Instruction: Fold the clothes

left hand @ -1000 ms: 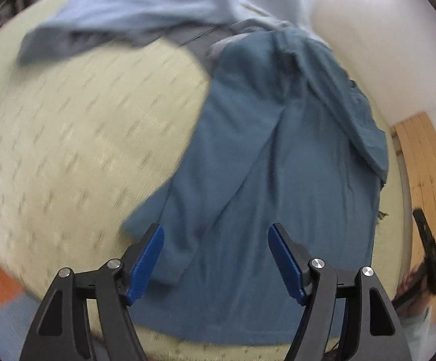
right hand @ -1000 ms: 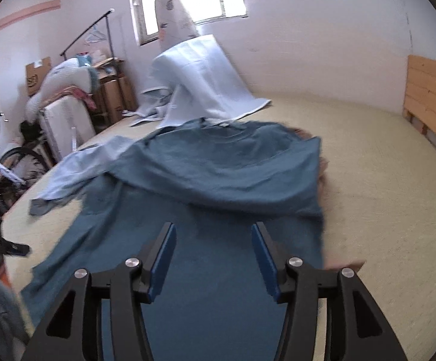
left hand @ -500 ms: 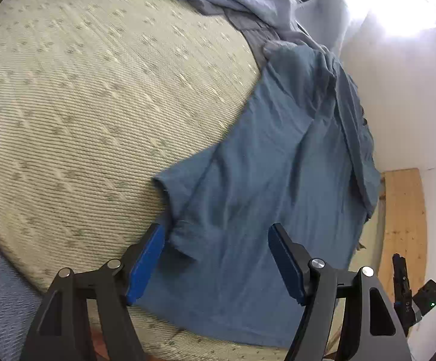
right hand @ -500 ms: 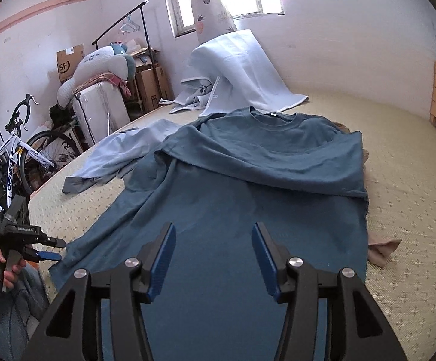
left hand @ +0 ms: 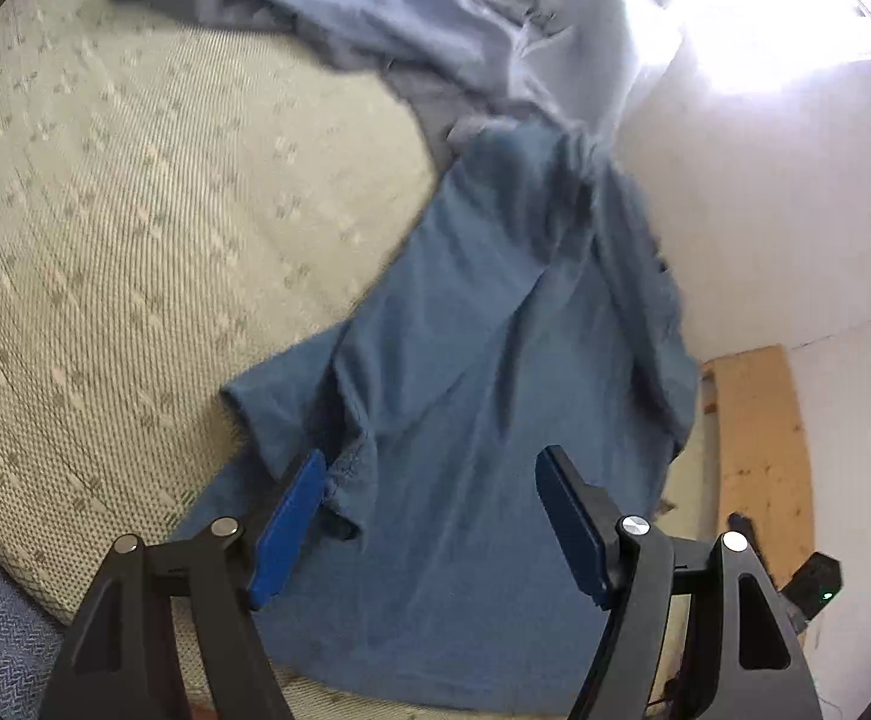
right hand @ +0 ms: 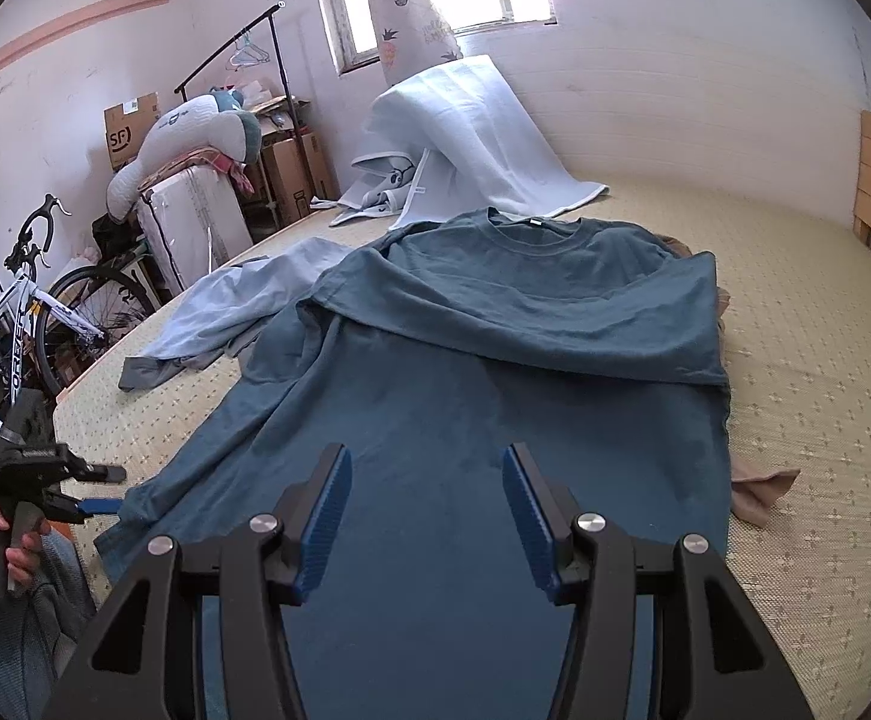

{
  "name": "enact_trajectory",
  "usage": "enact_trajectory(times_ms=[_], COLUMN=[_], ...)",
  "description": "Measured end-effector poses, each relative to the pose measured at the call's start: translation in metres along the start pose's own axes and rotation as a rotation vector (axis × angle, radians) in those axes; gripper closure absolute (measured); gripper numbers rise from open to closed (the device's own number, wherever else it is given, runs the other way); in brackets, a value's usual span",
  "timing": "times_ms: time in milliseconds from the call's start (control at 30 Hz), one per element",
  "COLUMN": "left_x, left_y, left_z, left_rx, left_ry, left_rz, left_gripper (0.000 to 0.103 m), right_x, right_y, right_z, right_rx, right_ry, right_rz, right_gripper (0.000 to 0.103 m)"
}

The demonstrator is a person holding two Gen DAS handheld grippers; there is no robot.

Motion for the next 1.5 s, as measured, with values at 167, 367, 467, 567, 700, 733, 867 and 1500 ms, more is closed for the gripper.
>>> enact_trajectory(times_ms=[167,367,467,567,700,733,867,1500], left_x=[0.004,0.006,0.005,0.006,0.006,0.007,0.010,0.010], left_y=[0.000,-0.005,-0.007,-0.002,0.009,0.013,0.026,0.021], left_z=[0.002,0.024,0.030,0.038,0.043,0.043,0.041,0.011], left_rx=[0.000,-0.005,-0.025,-0.058,-0.101,-0.105,-0.108,-0.071], left_ry=[-0.014,-0.103,-0.112,-0.119,-0.099,-0.096,-0.087,0.032], left_rz=[-0.003,-0.005,-0.018,0.002,0.030,0.040,0.061,0.019], left_gripper=[0.027,0.027,0.027,0.027,0.027,0.027,0.027,0.027], right_x=[0.001,0.002,0.002,0.002,0.003,0.003,0.004,0.007], right_y=[0.000,0.001,0.001,0.001,0.000,0.000,0.001,0.002], right_z=[0.000,0.001,0.001,0.002,0.003,0.004,0.007,0.010], right_rx=[-0.002,-0.003,-0.005,-0.008,-0.012,-0.012,-0.018,-0.030], right_ry=[-0.003,-0.006,-0.008,-0.010,-0.013,-0.014,-0.017,-0.024], right_rz=[0.005,0.004,0.004,0.005,0.005,0.004,0.007,0.017], right_gripper=[0.047,0.047,0.047,0.047,0.047,0.047,0.047,0.047])
Point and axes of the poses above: each gripper's, at about its wrist camera, not at the fingertips, and x roughly the way its jaws point, z to its left, y to its underside, the point moved 10 cm from there along x, roughly the way its jaws point, and after that the axes turned 7 degrees about -x, right-handed, at the moved point
